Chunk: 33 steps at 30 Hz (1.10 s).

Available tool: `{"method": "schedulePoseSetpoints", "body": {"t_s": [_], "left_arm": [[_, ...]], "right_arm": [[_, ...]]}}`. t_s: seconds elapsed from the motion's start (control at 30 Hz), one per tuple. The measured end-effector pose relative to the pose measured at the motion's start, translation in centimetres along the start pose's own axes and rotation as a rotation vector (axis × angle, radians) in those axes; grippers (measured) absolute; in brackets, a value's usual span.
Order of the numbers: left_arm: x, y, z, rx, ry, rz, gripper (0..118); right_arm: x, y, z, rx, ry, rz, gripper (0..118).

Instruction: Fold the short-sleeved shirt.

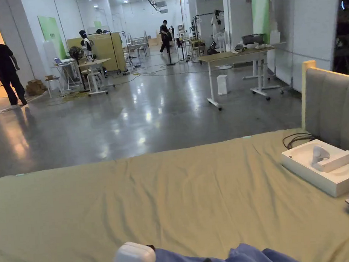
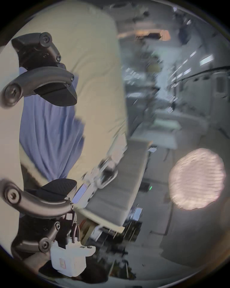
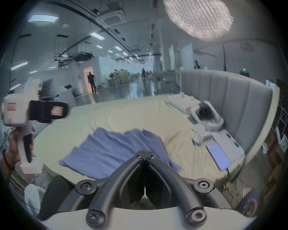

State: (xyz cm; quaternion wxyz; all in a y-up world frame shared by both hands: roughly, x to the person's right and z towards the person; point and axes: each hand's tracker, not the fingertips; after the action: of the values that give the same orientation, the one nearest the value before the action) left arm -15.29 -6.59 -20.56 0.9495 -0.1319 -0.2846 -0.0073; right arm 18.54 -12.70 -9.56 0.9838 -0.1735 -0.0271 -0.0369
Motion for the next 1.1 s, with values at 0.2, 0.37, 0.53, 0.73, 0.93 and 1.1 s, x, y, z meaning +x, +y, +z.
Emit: {"method": "schedulePoseSetpoints", "body": {"t_s": [0.2,0.37,0.53,0.73,0.93,1.1], "left_arm": [[-0.3,0.3,9.3,0.141,0.344,-0.069,98],[-1.2,-1.3,12.0,0.148,0.373,-0.001,33],[-1.1,-2.5,13.4,0.152,0.348,0.026,2],[-0.5,-2.8,12.9,0.116,0.36,-0.008,2],[-1.3,-2.5,10.9,0.052,0.289,0.03,2],[-5.2,-3.4,6.8,-0.051,0.149,0.277,2]], "right_arm": [[-2.3,2.6,1.2,0.101,0.066,0.005,0],[-4.1,3.1,2.5,0.11,0.076,0.06,0],[-5.4,2.8,3.5,0.11,0.065,0.105,0],[-5.7,2.9,3.4,0.109,0.071,0.099,0],[-5.8,3.1,3.2,0.1,0.064,0.086,0],[-4.7,2.6,1.6,0.063,0.064,0.046,0]]}}
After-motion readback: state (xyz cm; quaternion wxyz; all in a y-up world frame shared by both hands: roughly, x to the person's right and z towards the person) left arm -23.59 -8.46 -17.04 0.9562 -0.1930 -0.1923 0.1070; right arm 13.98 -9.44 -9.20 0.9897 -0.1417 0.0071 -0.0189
